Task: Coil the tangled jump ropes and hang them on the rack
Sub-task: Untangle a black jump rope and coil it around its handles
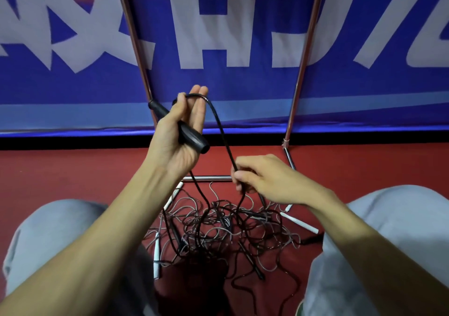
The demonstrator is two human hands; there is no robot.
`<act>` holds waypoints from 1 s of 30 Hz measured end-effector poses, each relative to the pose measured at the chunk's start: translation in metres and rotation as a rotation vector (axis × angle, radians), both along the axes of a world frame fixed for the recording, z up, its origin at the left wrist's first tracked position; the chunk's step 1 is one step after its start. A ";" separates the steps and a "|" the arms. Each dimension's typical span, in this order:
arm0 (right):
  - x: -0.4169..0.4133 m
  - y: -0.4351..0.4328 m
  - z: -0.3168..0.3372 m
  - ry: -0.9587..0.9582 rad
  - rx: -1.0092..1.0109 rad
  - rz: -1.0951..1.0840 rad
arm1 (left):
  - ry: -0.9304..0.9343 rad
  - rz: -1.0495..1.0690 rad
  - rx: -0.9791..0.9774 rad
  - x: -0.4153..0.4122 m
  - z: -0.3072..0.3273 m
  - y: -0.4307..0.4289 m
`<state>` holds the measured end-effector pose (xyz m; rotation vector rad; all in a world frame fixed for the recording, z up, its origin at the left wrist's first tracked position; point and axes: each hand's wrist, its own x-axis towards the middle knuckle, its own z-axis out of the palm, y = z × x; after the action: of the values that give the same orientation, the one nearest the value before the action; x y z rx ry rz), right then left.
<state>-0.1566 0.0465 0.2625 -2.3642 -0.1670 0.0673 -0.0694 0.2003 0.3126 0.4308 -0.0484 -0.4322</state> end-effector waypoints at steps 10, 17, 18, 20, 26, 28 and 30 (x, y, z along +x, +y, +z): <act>-0.002 -0.020 0.030 -0.183 0.782 -0.259 | -0.408 -0.213 0.889 -0.008 -0.027 -0.017; -0.002 -0.035 0.044 -0.329 1.384 -0.364 | -0.684 -0.506 1.073 -0.027 -0.040 -0.026; -0.002 -0.037 0.044 -0.347 1.443 -0.377 | -0.692 -0.540 1.043 -0.030 -0.040 -0.027; -0.001 -0.041 0.044 -0.380 1.546 -0.399 | -0.698 -0.546 0.996 -0.033 -0.039 -0.028; 0.000 -0.049 0.042 -0.391 1.658 -0.468 | -0.664 -0.381 0.882 -0.033 -0.035 -0.027; 0.000 -0.049 0.039 -0.355 1.566 -0.490 | -0.637 -0.331 0.817 -0.033 -0.031 -0.026; 0.001 -0.046 0.036 -0.286 1.390 -0.526 | -0.607 -0.281 0.751 -0.033 -0.026 -0.025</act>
<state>-0.1554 0.0003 0.2982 -0.9546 0.2266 -0.4871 -0.1023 0.1755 0.2863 1.2967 -0.5522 -0.5776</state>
